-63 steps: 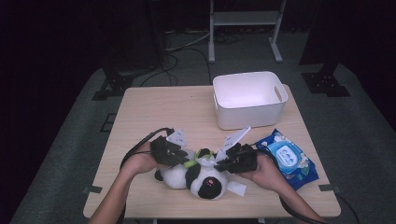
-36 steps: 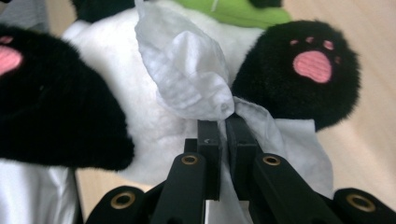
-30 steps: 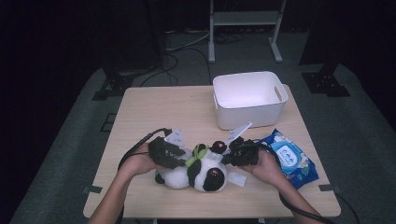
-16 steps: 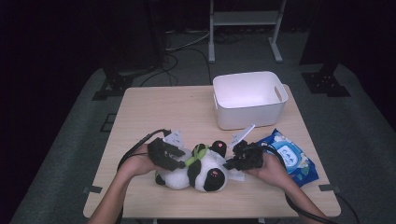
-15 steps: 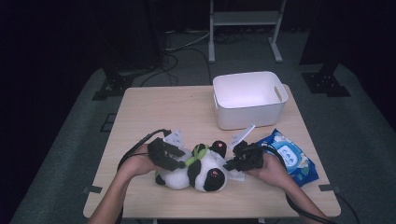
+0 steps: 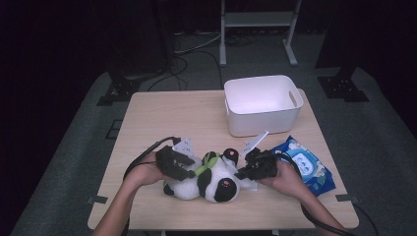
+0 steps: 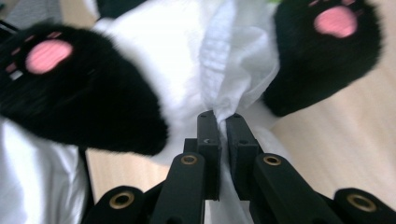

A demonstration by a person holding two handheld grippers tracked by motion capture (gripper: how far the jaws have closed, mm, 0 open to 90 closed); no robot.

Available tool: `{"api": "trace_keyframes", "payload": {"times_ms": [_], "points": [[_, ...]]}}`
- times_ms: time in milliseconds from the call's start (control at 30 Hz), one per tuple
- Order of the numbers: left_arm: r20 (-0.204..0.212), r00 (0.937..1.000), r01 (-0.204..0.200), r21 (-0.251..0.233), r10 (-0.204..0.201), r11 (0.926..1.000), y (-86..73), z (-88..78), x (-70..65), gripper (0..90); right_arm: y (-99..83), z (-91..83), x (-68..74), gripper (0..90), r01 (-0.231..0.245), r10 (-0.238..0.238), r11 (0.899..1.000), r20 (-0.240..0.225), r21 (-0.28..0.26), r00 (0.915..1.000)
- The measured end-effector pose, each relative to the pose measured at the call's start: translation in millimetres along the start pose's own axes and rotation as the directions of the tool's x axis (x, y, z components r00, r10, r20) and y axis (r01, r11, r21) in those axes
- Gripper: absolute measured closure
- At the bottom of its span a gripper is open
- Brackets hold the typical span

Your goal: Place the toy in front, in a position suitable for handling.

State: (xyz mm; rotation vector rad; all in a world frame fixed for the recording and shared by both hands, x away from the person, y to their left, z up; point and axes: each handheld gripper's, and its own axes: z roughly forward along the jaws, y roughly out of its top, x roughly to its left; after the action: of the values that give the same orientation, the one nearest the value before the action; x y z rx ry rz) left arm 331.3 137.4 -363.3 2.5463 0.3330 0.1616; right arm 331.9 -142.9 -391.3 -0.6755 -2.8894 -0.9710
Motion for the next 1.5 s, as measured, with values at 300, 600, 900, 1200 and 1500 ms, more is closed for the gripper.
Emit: {"api": "trace_keyframes", "payload": {"times_ms": [300,600,900,1200,1500], "points": [[0.006,1.0000,-0.003,-0.008,0.003,1.0000,-2.3,0.0,-2.0,54.9,5.5,5.2,-7.4,85.1,-0.023,0.023,1.000,0.046,-0.019,0.9987],[0.007,1.0000,-0.004,-0.015,0.004,0.9999,-3.9,-0.1,-2.6,54.8,-0.1,-1.3,7.2,85.1,0.009,-0.009,1.000,-0.054,0.006,0.9985],[0.005,1.0000,-0.001,-0.020,0.001,0.9998,-5.0,-0.3,-2.6,54.5,-8.6,-10.3,7.7,85.1,0.003,-0.002,1.000,-0.046,0.030,0.9989],[0.003,1.0000,0.002,-0.021,-0.002,0.9998,-4.9,-0.2,-2.4,53.6,-27.1,-40.5,-9.3,85.1,-0.059,0.058,0.998,0.054,0.004,0.9969],[-0.001,1.0000,-0.003,-0.014,0.003,0.9999,-3.5,0.1,-2.6,53.2,-54.8,-79.6,-33.7,85.0,-0.152,0.158,0.987,0.184,-0.045,0.9702]]}}
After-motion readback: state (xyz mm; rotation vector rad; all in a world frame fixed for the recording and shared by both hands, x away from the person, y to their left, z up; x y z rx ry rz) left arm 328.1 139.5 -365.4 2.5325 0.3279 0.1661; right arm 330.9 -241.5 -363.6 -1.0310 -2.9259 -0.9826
